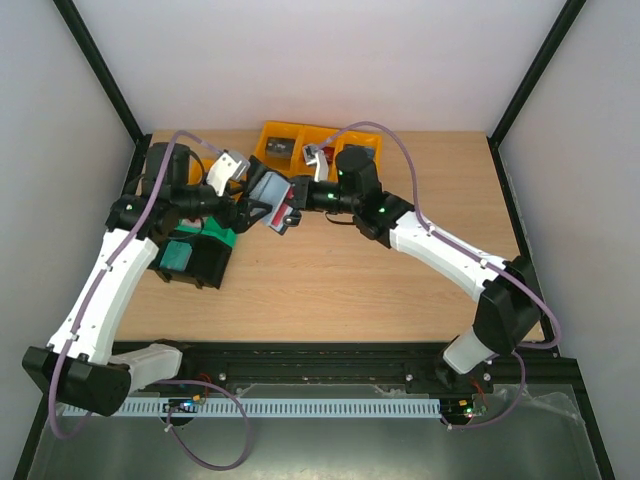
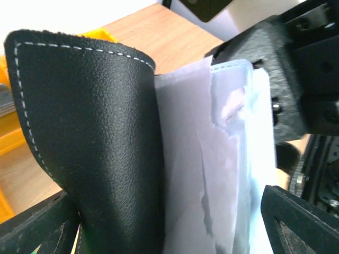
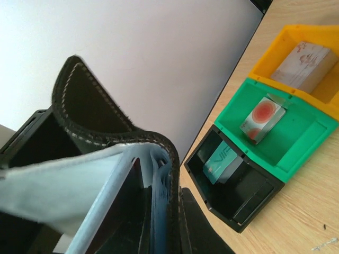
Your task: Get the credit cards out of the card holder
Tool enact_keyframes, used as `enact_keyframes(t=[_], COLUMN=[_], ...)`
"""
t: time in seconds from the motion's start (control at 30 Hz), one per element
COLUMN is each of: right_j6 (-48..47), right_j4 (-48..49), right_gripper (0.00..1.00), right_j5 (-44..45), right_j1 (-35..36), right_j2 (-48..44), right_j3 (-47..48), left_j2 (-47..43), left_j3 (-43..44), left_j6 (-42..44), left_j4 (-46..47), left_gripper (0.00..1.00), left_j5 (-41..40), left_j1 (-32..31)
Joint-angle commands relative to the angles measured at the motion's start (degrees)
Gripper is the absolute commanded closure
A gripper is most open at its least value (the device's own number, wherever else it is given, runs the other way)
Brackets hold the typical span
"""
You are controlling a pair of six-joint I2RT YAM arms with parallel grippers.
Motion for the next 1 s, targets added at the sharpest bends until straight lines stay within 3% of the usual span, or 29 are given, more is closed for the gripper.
enact_keyframes(t=[0.0, 0.27, 0.37, 0.57, 0.77, 0.87, 0.97], right_j6=[3.6, 3.2, 2.6, 1.9, -2.5, -4.6, -7.7], right_j4=[4.1, 3.9, 3.5, 3.3, -0.3, -0.6, -1.5], right_gripper=[0.98, 0.98, 0.98, 0.98, 0.98, 0.98, 0.88], right_j5=[-1.6, -1.6, -1.9, -3.6, -3.5, -5.7, -7.2], right_j1=[0.6, 1.2, 1.2, 1.1, 0.8, 0.5, 0.0], right_j2=[0.1, 0.1, 0.2, 0.3, -0.8, -1.0, -1.8], right_j3=[2.1, 2.3, 2.5, 3.0, 3.9, 4.0, 3.8], left_j2=[1.0, 2.8, 2.7, 2.2, 1.3, 1.0, 0.8], left_j3=[-0.9, -1.6, -1.2, -0.9, -0.8, -1.0, -1.0], left_j6=[1.0, -0.4, -0.5, 0.1, -1.0, -1.6, -3.4], left_j4=[4.1, 5.8, 5.5, 3.8, 3.0, 2.6, 2.9], left_gripper=[0.06, 0.11, 0.25, 0.65, 0.96, 0.98, 0.98], left_j5=[-4.3, -5.0, -4.8, -1.3, 3.3, 5.8, 10.9], left_j1=[-0.8, -2.3, -2.3, -2.2, 0.3, 1.4, 3.3])
